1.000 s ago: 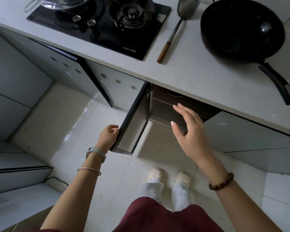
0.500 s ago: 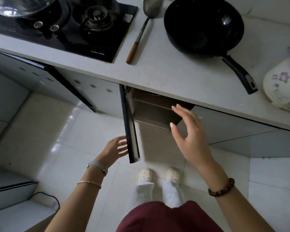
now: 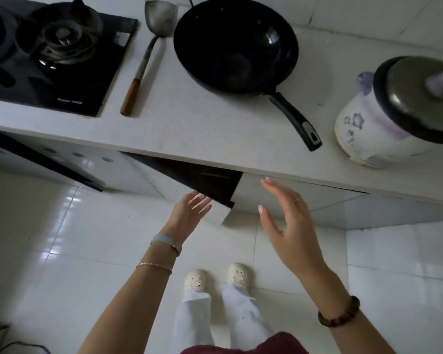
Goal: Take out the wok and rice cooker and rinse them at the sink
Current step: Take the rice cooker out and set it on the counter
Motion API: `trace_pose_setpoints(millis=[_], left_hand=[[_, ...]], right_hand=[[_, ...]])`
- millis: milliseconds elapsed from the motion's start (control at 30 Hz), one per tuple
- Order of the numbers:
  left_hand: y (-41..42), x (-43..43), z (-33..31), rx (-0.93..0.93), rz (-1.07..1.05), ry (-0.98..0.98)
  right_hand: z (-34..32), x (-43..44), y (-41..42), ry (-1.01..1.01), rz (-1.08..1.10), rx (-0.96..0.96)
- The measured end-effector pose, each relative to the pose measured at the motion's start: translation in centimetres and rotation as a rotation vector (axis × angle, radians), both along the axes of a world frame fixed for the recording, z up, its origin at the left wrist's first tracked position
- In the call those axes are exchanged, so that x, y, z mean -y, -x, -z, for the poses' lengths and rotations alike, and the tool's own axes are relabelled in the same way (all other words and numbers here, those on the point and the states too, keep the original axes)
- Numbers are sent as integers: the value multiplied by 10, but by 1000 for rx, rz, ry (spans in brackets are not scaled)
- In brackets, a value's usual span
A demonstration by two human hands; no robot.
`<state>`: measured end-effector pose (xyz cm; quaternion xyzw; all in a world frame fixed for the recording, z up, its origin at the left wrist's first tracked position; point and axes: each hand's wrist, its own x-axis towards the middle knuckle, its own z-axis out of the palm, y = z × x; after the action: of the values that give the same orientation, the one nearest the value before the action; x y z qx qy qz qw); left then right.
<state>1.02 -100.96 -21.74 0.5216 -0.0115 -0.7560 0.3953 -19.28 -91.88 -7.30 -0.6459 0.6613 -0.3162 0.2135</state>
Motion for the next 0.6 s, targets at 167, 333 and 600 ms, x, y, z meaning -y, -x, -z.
trace_pose_setpoints(millis=[167,333,600], left_hand=[[33,30,0,-66,-98,13],[49,48,-3,-37,-99,30],[54,62,-15,33,-58,38]], right_hand=[[-2,7,29,-9,47,5],[-1,10,42,-17,63,-2],[-1,9,40,-14,86,9]])
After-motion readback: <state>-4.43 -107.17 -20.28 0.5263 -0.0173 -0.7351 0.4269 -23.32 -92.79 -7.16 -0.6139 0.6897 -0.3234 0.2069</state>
